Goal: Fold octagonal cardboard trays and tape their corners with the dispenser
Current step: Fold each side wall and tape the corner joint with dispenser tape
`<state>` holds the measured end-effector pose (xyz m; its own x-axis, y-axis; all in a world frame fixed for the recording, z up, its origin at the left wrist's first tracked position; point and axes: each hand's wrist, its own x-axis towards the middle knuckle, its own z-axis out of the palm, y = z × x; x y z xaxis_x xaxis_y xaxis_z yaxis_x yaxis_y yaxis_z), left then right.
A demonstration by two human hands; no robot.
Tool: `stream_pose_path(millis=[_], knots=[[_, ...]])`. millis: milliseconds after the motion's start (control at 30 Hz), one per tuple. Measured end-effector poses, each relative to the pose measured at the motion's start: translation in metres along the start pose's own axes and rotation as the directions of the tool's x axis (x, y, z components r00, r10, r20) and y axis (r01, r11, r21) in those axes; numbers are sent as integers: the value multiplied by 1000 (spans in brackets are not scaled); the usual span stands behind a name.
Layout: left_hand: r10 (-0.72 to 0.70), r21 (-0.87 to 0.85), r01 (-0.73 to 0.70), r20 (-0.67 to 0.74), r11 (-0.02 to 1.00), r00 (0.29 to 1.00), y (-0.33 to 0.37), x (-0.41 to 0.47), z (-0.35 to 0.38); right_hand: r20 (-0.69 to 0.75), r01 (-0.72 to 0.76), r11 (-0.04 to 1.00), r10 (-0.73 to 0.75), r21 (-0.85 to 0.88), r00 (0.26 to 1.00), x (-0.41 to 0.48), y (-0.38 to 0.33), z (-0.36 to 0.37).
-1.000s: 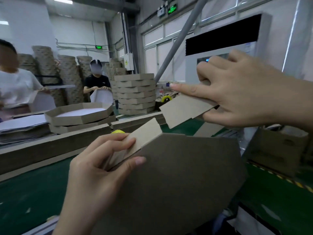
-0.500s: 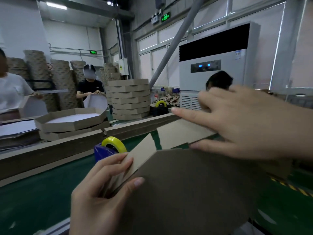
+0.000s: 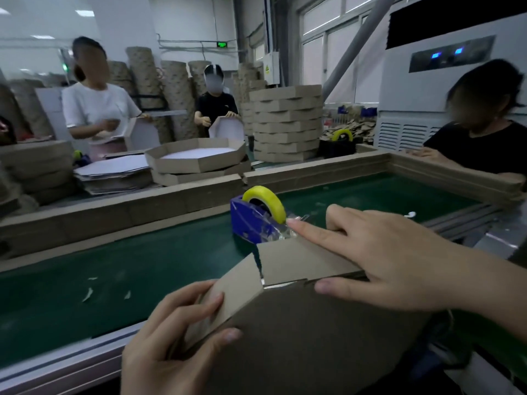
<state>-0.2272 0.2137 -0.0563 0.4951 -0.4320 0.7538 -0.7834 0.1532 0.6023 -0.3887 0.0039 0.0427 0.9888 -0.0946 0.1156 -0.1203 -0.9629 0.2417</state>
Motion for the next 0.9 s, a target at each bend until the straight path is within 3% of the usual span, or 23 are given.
stream_pose_path(millis=[267, 500, 700, 900], knots=[[-104, -2, 104, -19, 995, 994, -25, -5, -5, -25, 83, 994, -82, 70, 996, 31, 2, 30], [-164, -26, 166, 56, 986, 985, -34, -8, -11, -72, 146, 984, -139, 100, 988, 45, -3, 42], [-40, 62, 28, 203, 998, 978, -22, 13, -3, -81, 162, 985, -157, 52, 984, 53, -14, 42], [42, 281, -171, 412, 944, 910, -10, 41, 11, -149, 197, 976, -182, 94, 972, 58, -21, 44]])
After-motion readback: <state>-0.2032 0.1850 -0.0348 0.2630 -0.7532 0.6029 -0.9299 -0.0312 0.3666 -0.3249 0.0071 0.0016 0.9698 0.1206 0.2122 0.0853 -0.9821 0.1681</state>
